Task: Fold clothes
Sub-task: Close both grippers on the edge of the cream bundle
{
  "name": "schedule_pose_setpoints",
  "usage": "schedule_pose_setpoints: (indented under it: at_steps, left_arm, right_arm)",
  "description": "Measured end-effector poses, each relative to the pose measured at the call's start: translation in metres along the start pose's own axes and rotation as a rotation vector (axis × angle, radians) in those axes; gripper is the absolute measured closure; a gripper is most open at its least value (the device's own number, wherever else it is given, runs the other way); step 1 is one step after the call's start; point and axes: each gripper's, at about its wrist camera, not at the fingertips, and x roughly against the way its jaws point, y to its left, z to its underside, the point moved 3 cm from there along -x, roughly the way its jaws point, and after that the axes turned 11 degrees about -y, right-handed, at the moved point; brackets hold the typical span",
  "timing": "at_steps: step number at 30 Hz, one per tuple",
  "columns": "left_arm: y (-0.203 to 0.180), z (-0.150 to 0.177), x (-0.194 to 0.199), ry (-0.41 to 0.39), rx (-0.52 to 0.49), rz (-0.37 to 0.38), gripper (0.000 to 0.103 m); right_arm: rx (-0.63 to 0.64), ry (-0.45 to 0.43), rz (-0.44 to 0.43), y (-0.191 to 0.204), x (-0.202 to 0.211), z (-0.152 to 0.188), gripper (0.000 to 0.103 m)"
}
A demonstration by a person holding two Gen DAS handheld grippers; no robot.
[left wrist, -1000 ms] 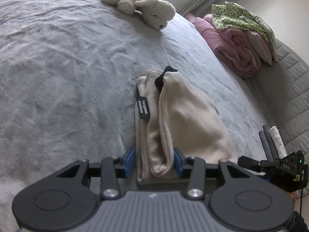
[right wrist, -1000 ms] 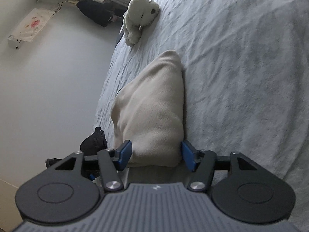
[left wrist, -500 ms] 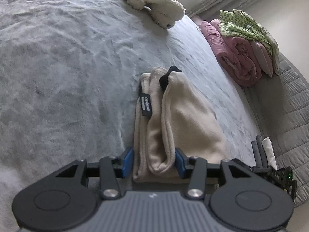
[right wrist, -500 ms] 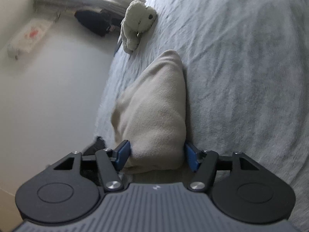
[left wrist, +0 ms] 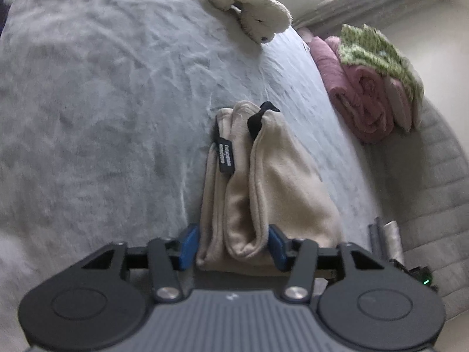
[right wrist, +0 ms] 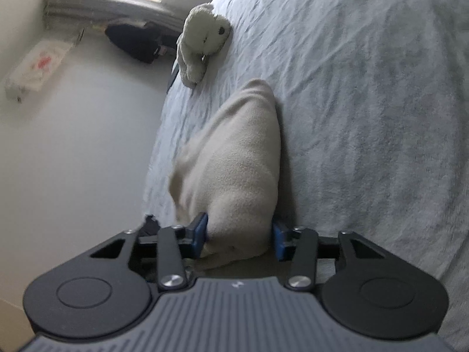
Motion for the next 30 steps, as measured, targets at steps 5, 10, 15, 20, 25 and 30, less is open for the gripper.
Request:
schedule_pose_setpoints:
  at_steps: [5,10,15,20,25,30]
  left_arm:
    - [0.012,0.0,-0.002,0.016,0.136,0.036,0.038]
    - [0.002,0.003,-0.004,0.019,0.102,0.03,0.029]
    - [-0.004,0.003,-0.007,0.017,0.074,0.023,0.027]
    - [-0.006,0.002,-0.007,0.019,0.061,0.017,0.027]
    - [-0.013,0.004,-0.008,0.008,-0.008,-0.017,0.042]
    - [-0.018,0.005,-0.011,0.004,-0.063,-0.051,0.08]
  right_arm:
    - [-0.041,0.007,-0.016,0.005,-0.001,-0.007,0.056]
    - [0.027,0.02,0.028,0.004,-0.009,-0.004,0.056]
    - [0.14,0.011,0.056,0.013,-0.012,0.003,0.056]
    - [0.381,-0.006,0.131,0.033,-0.016,0.02,0.056]
    - [0.512,-0.013,0.152,0.044,-0.016,0.027,0.056]
    - [0.518,-0.018,0.154,0.041,-0.019,0.02,0.056]
